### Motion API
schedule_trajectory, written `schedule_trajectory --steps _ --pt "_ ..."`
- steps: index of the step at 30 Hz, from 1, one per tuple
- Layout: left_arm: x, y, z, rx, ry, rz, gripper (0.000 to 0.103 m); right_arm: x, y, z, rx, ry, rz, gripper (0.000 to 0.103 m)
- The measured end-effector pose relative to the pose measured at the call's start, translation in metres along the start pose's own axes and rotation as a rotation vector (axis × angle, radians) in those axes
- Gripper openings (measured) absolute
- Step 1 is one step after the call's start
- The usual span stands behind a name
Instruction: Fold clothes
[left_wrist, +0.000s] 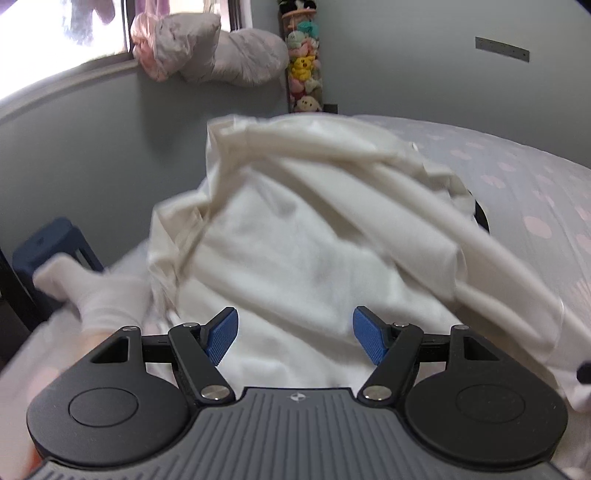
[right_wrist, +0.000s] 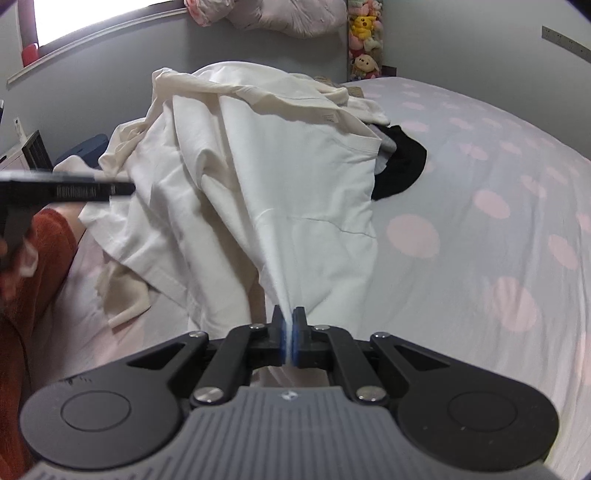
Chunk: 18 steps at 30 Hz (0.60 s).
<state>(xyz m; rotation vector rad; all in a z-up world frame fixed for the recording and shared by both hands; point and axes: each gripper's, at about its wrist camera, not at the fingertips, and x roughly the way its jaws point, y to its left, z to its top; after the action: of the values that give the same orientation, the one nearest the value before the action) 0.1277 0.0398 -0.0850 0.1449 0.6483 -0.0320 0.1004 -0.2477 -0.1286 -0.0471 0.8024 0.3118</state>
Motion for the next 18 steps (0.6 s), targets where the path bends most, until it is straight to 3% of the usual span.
schedule_trajectory --steps 4,7,11,14,18 --pt "0.008 0.013 0.024 0.088 -0.011 0.029 0.068 0.003 -0.003 -0.003 0.008 0.049 0.038 0.004" --pt "0.018 0.022 0.041 0.149 -0.034 0.057 0.068 0.001 -0.004 0.001 -0.031 0.037 0.033 0.004" --pt "0.030 0.019 0.062 0.278 -0.090 0.042 0.068 -0.004 -0.017 0.013 0.016 0.000 0.043 0.018" --pt "0.037 0.009 0.076 0.370 -0.119 -0.023 0.068 -0.007 -0.029 0.018 0.068 -0.029 0.048 0.040" --pt "0.046 -0.015 0.082 0.559 -0.185 -0.030 0.068 0.002 -0.052 0.022 0.134 -0.039 0.018 0.044"
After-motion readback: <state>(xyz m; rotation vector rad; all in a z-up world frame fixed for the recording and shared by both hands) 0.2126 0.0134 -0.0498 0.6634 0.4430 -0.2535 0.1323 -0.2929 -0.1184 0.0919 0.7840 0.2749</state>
